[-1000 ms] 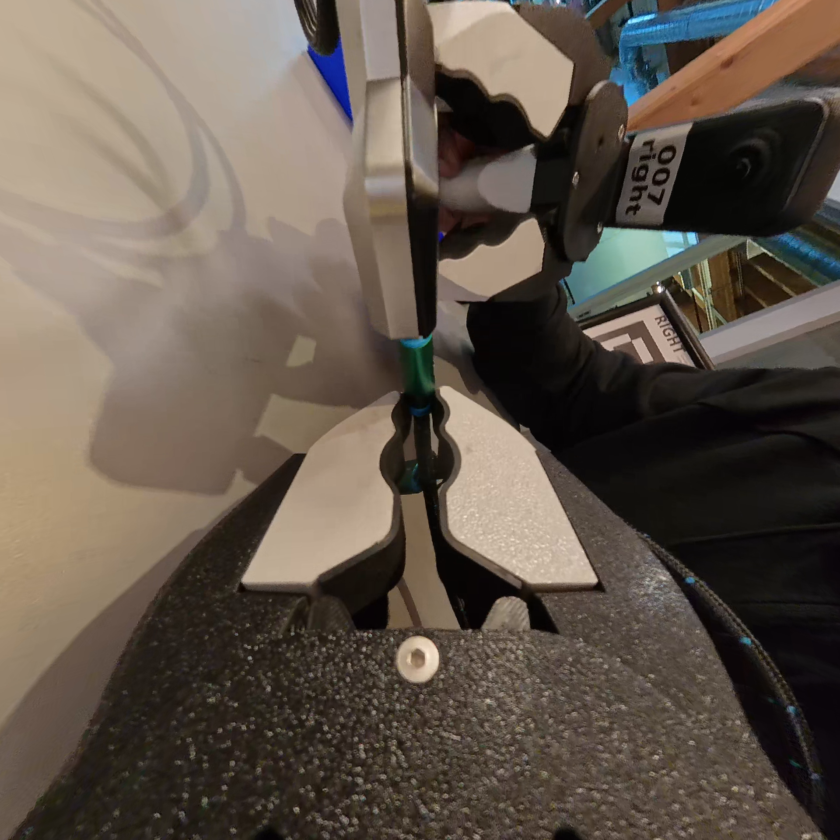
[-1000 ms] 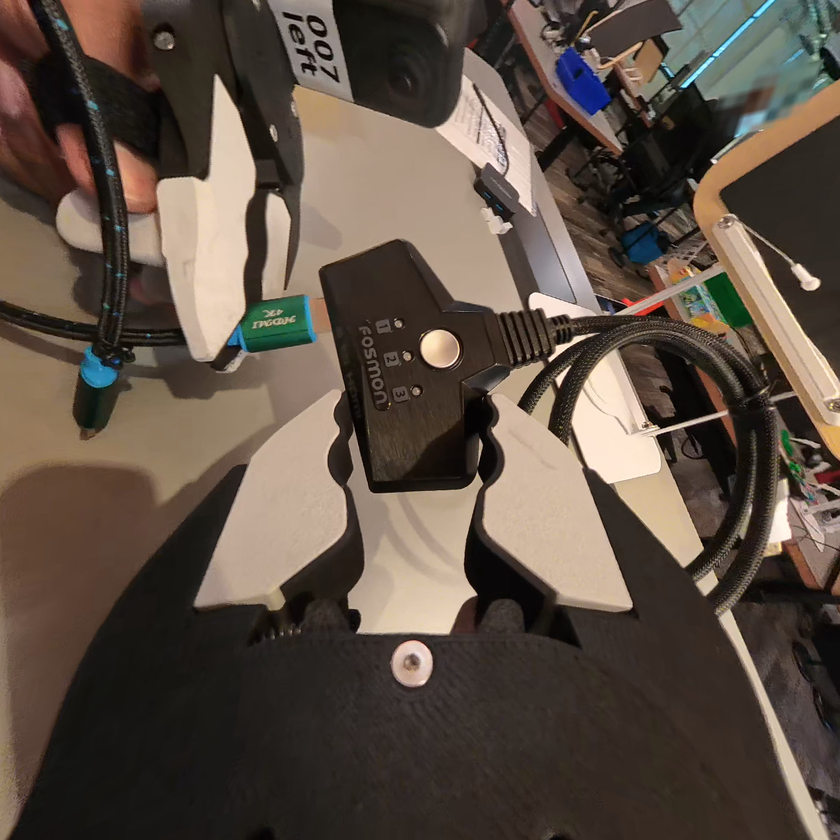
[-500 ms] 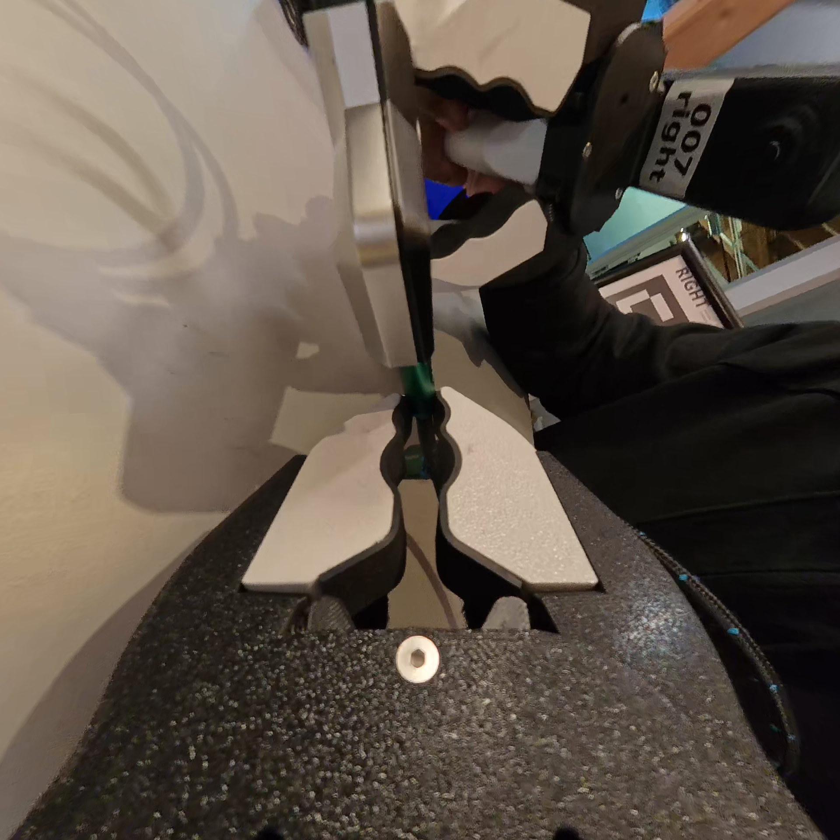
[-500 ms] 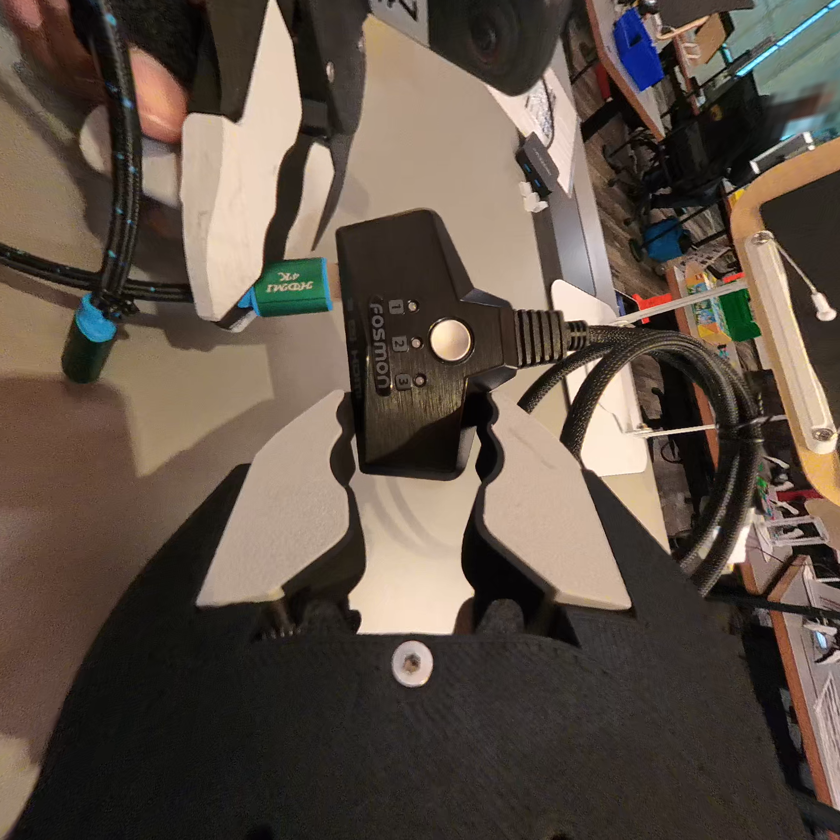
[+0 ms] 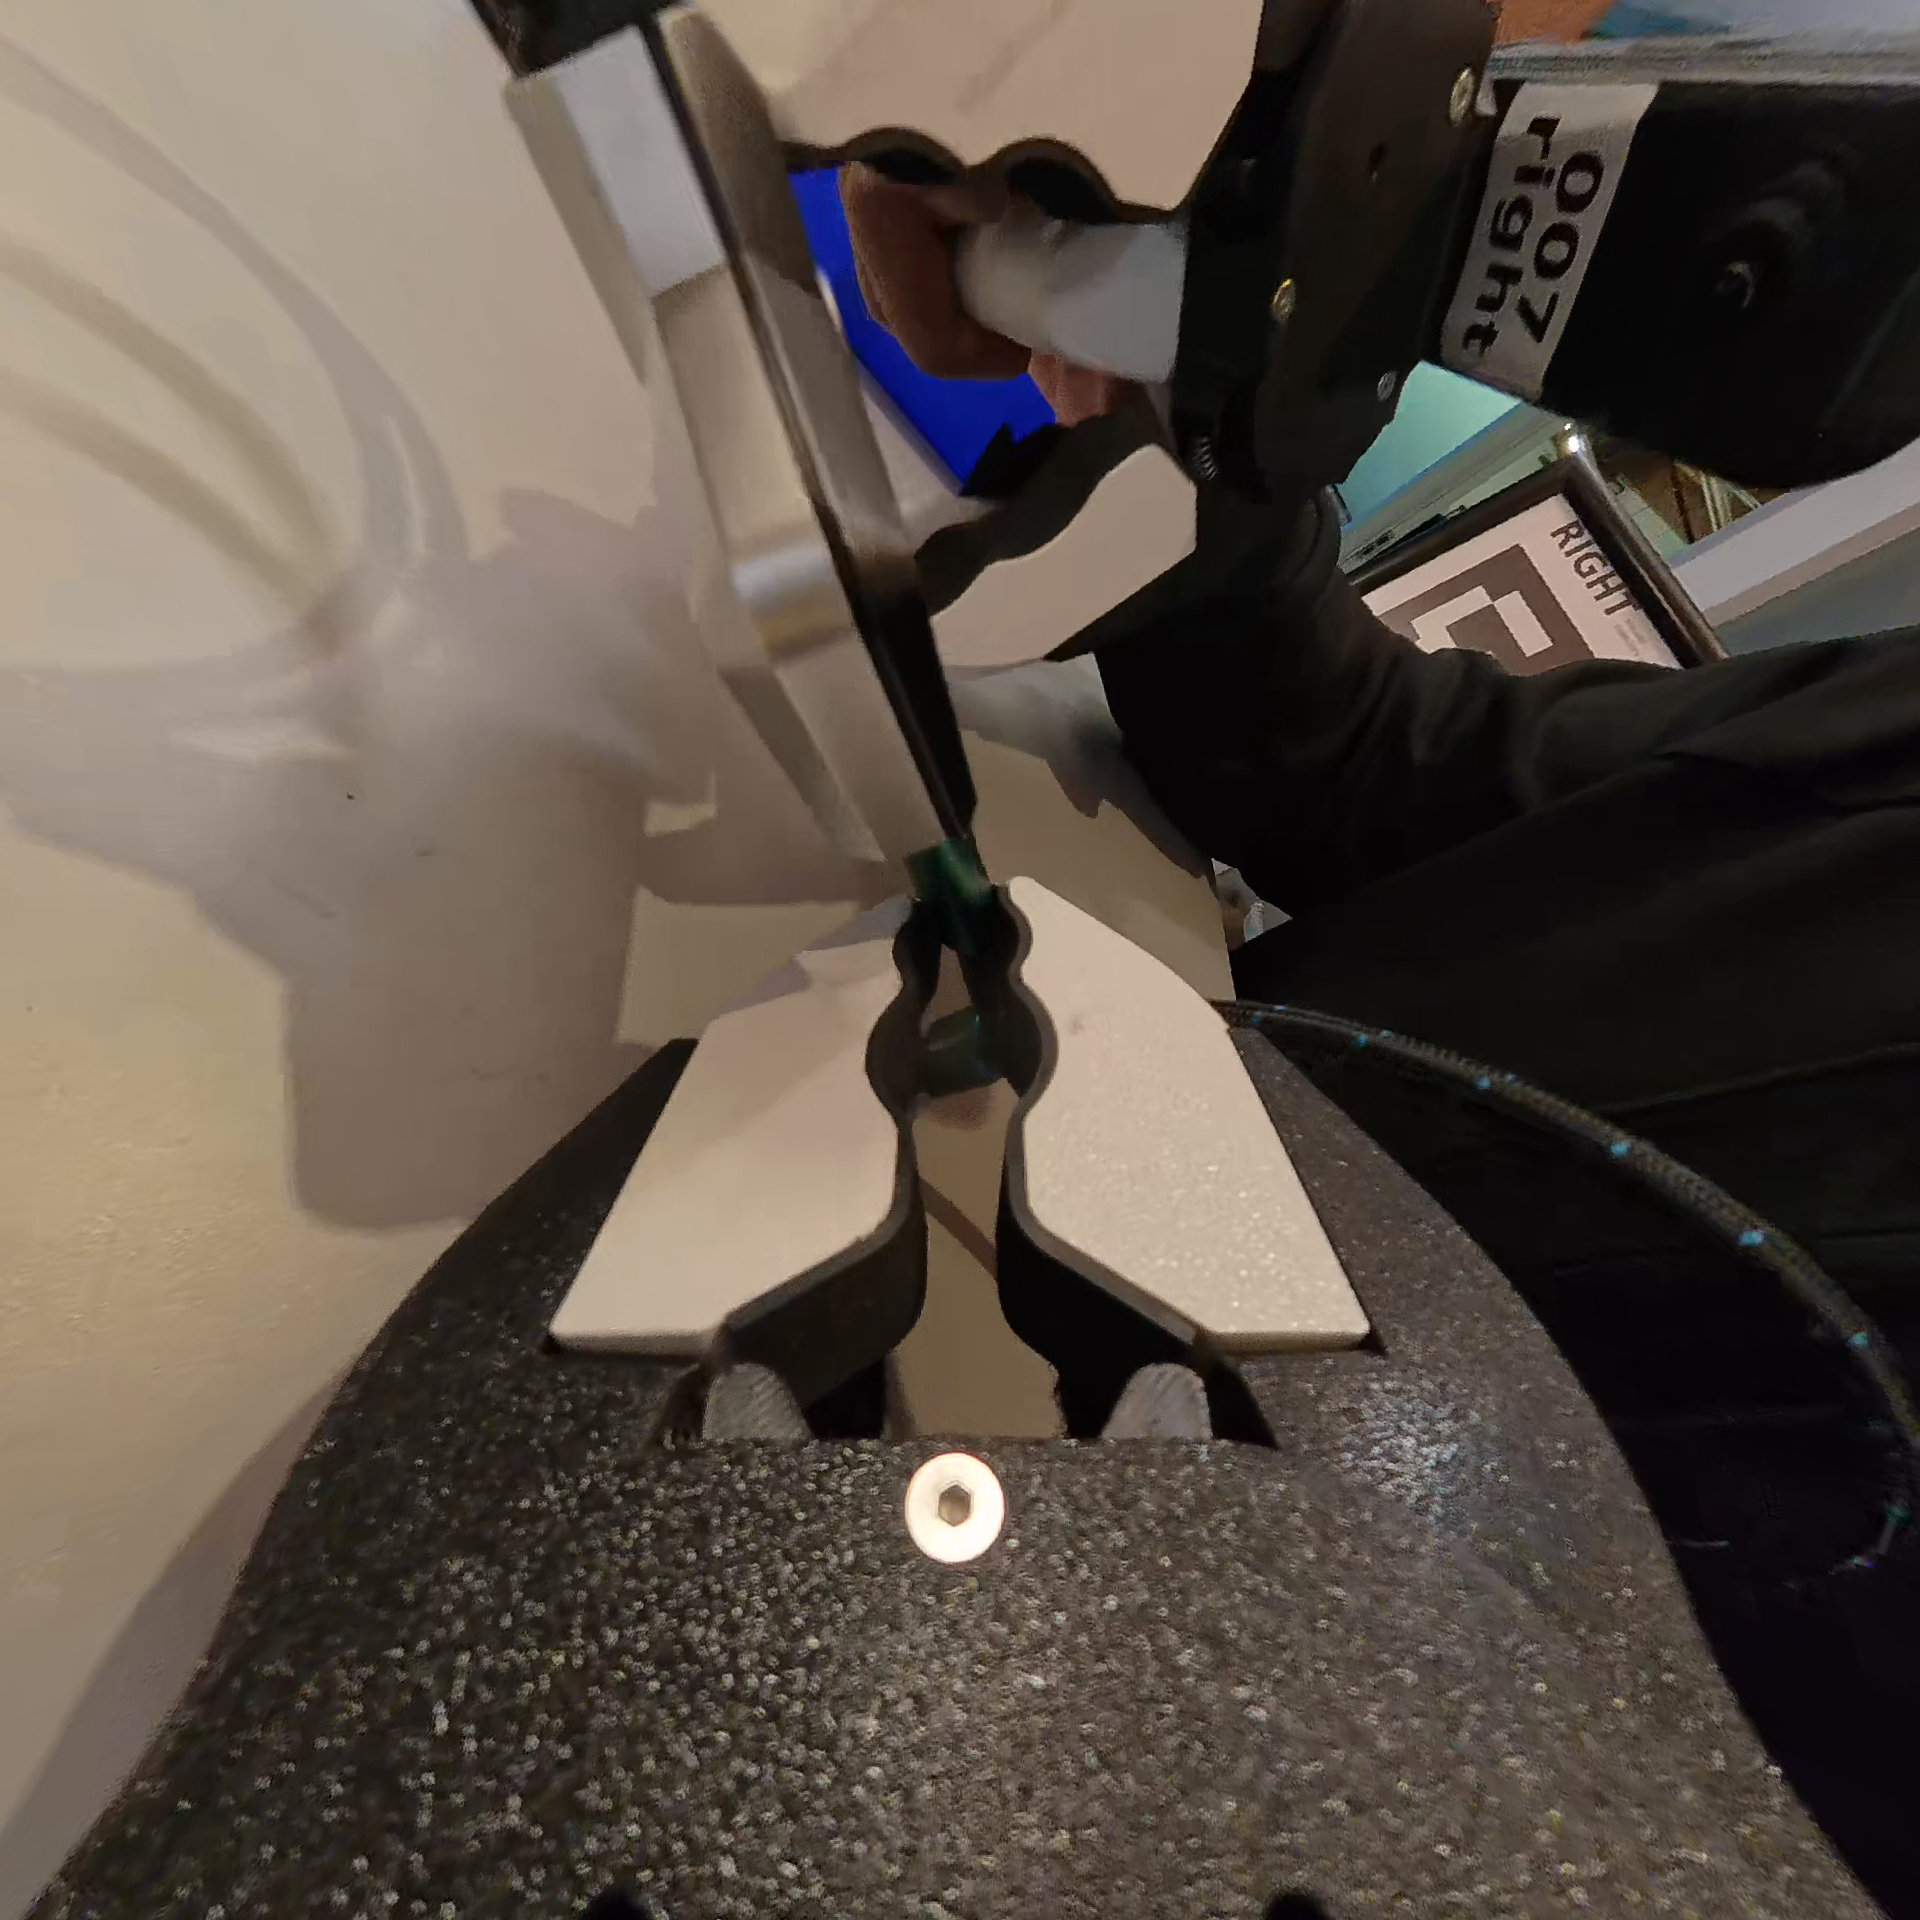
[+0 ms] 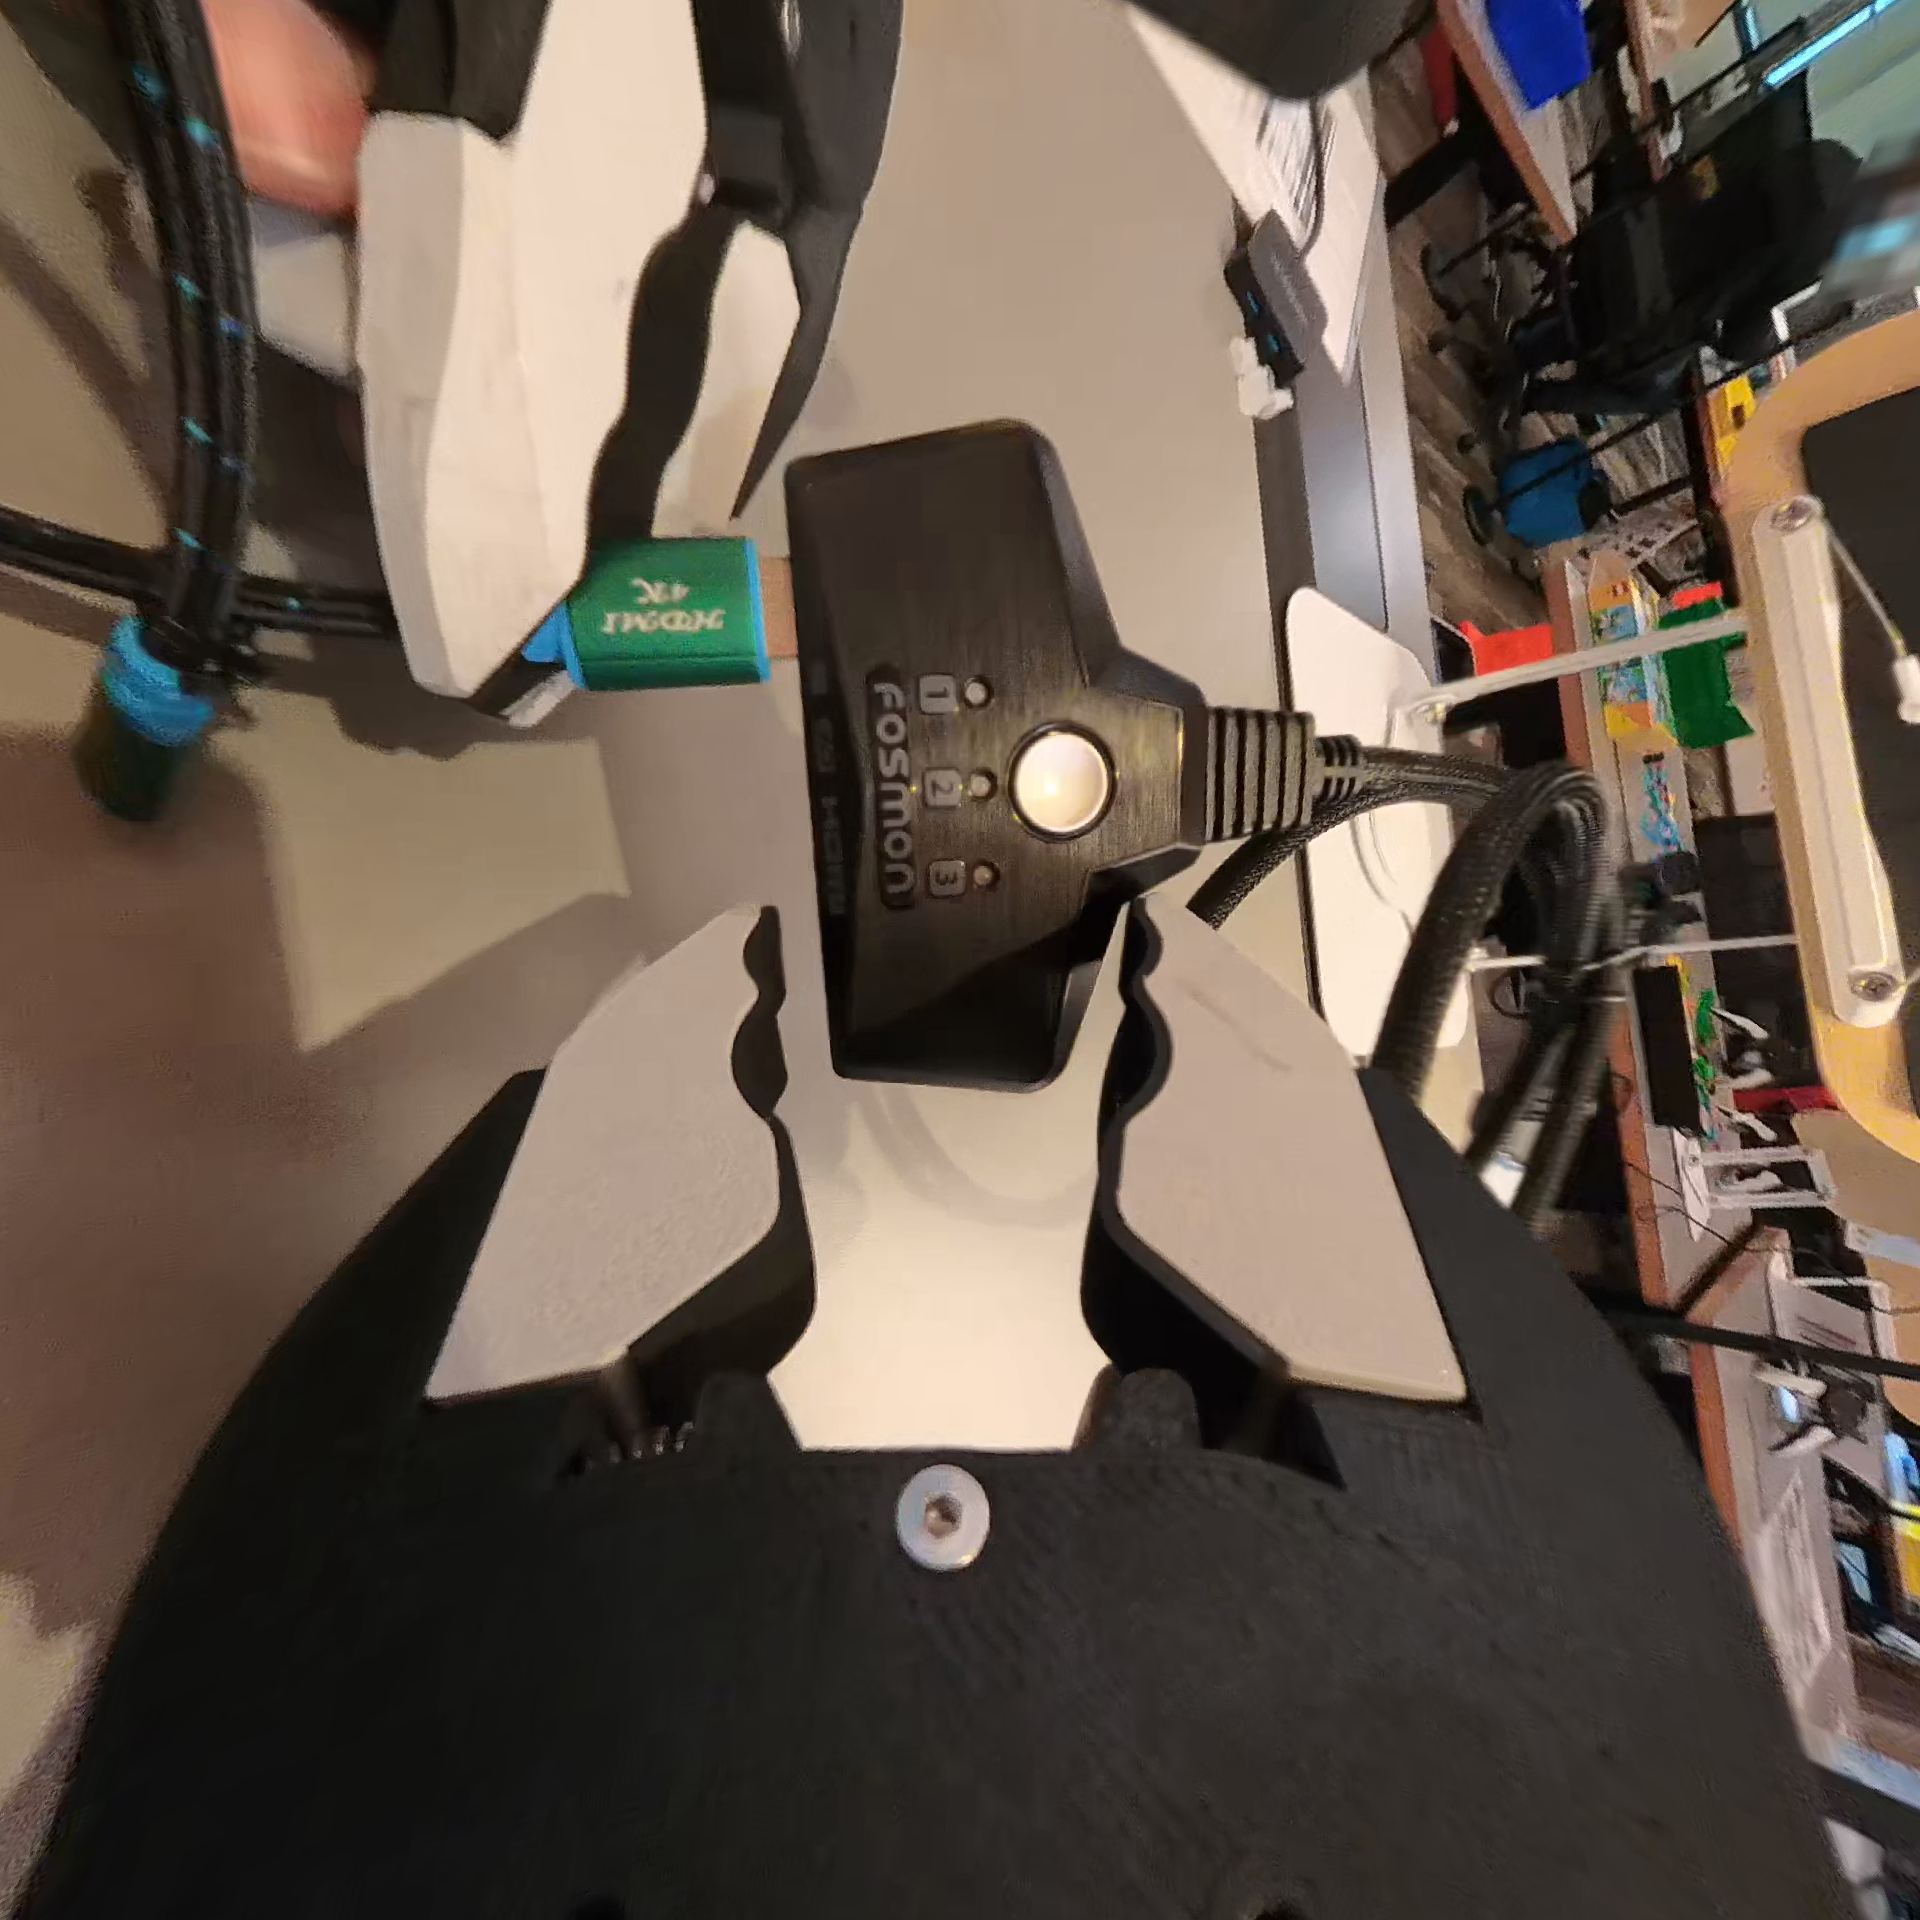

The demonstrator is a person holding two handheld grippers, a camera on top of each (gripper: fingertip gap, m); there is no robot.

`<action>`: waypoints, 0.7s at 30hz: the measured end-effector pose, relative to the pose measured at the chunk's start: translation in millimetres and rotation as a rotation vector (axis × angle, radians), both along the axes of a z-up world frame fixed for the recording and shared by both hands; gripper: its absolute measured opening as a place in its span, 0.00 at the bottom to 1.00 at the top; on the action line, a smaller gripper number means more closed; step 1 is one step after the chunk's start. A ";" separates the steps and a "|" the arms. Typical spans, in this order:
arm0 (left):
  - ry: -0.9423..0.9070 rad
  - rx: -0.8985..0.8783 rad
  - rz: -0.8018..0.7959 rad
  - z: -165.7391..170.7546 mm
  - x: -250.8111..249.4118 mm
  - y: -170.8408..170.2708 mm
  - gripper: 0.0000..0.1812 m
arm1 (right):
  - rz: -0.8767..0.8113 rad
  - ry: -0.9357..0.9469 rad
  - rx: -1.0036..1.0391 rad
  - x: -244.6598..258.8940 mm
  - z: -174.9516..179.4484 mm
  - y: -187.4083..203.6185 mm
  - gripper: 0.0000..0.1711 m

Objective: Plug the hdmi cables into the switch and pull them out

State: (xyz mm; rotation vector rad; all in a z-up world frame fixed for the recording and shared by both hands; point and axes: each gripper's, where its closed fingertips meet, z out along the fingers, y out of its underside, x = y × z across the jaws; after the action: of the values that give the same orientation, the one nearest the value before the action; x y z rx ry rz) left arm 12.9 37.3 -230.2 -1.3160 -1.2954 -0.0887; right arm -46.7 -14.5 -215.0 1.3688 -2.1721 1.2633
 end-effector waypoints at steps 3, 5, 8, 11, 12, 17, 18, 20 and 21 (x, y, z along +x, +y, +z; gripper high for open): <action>0.006 0.001 -0.011 1.6 0.7 2.3 0.06 | -0.021 0.017 0.040 -0.2 -8.3 -1.4 0.39; 0.006 -0.005 -0.022 1.0 1.4 4.5 0.06 | -0.032 -0.009 0.065 0.4 -10.9 -2.1 0.39; 0.011 -0.018 -0.036 0.7 2.3 6.5 0.06 | -0.061 -0.024 0.088 0.3 -15.6 -4.4 0.35; 0.005 -0.018 -0.042 -0.8 2.7 7.6 0.06 | -0.070 0.001 0.107 0.8 -24.5 -5.8 0.33; -0.001 -0.015 -0.040 -2.0 2.6 7.8 0.06 | -0.068 -0.001 0.107 1.6 -26.5 -6.3 0.33; -0.024 0.015 -0.017 -5.6 1.9 4.4 0.06 | -0.060 -0.043 0.105 3.1 -33.4 -8.7 0.30; -0.028 0.013 -0.015 -6.5 2.0 4.0 0.06 | -0.058 -0.052 0.108 3.3 -34.9 -9.1 0.30; -0.028 0.007 -0.009 -7.6 1.5 3.4 0.06 | -0.053 -0.065 0.113 3.0 -37.1 -9.6 0.30; -0.025 -0.001 -0.003 -7.9 0.9 2.4 0.06 | -0.053 -0.072 0.106 2.0 -36.7 -10.4 0.31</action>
State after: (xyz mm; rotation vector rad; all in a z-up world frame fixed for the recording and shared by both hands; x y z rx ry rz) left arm 13.9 39.7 -238.1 -1.3217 -1.3149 -0.1070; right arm -44.6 -25.0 -251.7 1.3140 -2.3389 1.2124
